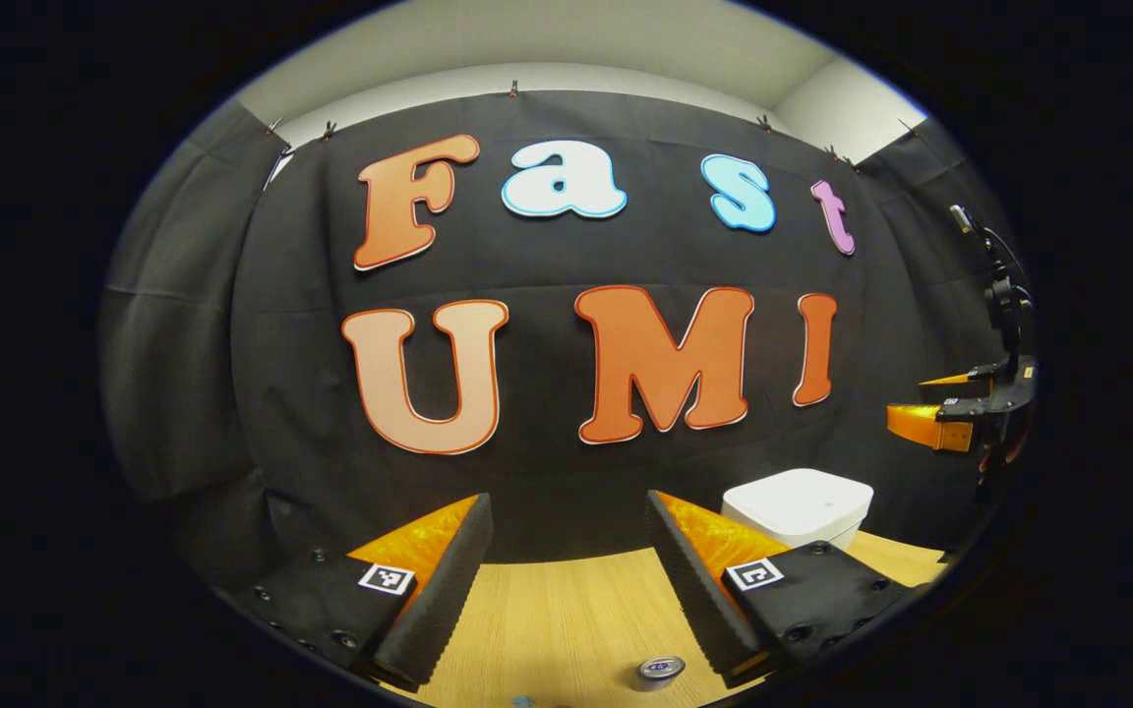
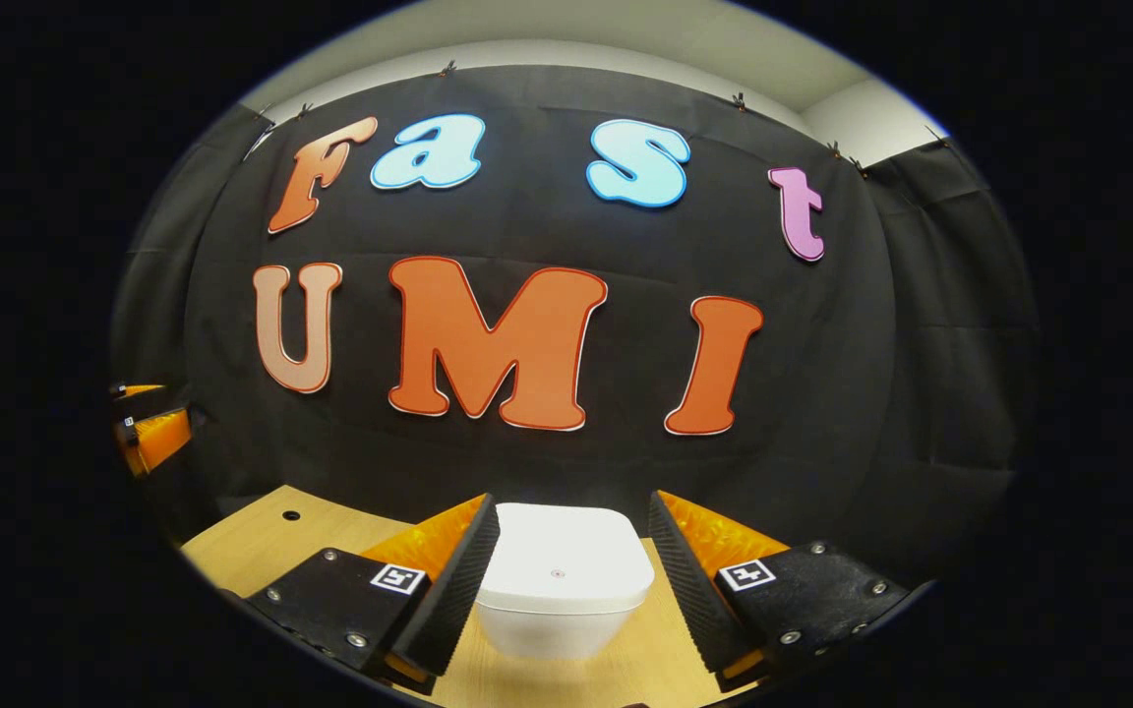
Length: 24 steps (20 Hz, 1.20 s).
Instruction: Press the lid of the desktop garbage bin to open it, pick up the crumpled paper on the desktop and throw it into the bin, then pick up the pop can on the desktop and drop it into the bin, and finally close the garbage bin lid.
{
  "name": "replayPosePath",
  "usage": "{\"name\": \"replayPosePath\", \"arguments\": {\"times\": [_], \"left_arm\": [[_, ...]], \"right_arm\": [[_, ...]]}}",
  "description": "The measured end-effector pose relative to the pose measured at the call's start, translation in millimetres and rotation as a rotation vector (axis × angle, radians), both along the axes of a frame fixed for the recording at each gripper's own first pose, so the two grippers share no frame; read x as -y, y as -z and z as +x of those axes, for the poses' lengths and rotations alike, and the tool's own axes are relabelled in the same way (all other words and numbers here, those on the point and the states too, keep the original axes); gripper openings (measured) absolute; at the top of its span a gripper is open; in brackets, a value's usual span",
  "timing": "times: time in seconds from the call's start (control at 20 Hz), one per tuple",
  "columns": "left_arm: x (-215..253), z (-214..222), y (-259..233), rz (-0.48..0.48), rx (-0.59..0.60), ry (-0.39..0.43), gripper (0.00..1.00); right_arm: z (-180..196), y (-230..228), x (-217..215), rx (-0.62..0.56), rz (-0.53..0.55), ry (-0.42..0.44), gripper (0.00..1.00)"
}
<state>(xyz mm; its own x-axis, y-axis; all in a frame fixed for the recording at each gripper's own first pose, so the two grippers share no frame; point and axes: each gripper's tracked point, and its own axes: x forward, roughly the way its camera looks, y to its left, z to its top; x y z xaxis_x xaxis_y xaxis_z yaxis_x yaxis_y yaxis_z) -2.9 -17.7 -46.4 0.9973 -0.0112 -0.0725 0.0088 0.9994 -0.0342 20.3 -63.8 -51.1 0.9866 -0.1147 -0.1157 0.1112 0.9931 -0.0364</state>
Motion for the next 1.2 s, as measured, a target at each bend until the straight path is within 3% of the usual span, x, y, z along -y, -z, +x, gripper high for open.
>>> {"name": "replayPosePath", "arguments": {"times": [0.15,0.35,0.45,0.5,0.7,0.9,1.2], "left_arm": [[2,2,3,0.009,-0.01,-0.035,0.99],[-1,-2,9,0.024,-0.032,-0.081,0.99],[-5,-5,15,0.036,-0.048,-0.11,0.99],[-8,-7,16,0.036,-0.056,-0.123,0.99],[-17,-15,26,0.042,-0.092,-0.178,0.99],[-25,-22,35,0.056,-0.124,-0.224,0.99],[-28,-33,44,0.071,-0.155,-0.27,0.99]], "right_arm": [[18,-1,4,0.002,0.006,-0.031,0.9],[41,11,-2,-0.038,0.019,-0.081,0.76],[50,17,0,-0.058,0.007,-0.088,0.64],[53,19,-1,-0.068,0.007,-0.095,0.52],[68,31,1,-0.107,0.03,-0.113,0.19],[76,49,4,-0.147,0.058,-0.135,0.08],[89,79,9,-0.201,0.078,-0.146,0.01]]}}
